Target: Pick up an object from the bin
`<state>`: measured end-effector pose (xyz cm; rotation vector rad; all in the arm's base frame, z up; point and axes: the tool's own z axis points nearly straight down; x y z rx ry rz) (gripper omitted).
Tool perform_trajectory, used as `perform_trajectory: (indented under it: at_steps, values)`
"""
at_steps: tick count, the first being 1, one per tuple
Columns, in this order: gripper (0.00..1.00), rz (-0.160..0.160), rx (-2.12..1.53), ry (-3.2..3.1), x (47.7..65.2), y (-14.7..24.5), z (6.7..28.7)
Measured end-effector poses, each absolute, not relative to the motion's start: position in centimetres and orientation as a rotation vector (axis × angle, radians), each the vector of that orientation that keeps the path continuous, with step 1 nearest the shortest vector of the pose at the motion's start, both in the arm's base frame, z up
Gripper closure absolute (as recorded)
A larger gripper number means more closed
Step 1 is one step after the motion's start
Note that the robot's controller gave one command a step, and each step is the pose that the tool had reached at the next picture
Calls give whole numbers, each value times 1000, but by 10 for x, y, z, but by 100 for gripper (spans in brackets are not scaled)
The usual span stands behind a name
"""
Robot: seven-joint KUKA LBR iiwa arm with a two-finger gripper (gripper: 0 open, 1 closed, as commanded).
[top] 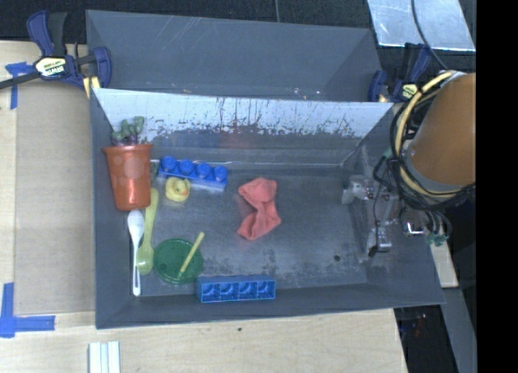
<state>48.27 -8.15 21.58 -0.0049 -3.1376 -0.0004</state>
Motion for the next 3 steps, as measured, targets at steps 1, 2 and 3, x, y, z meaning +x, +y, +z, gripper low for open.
perform_trajectory:
  at_steps: [1, 2, 3]
  values:
    - [0, 1, 0, -3145, 484, -81, 219]
    - [0, 2, 254, -3137, 486, -21, 155]
    - [0, 8, 698, -3073, 485, -39, 152]
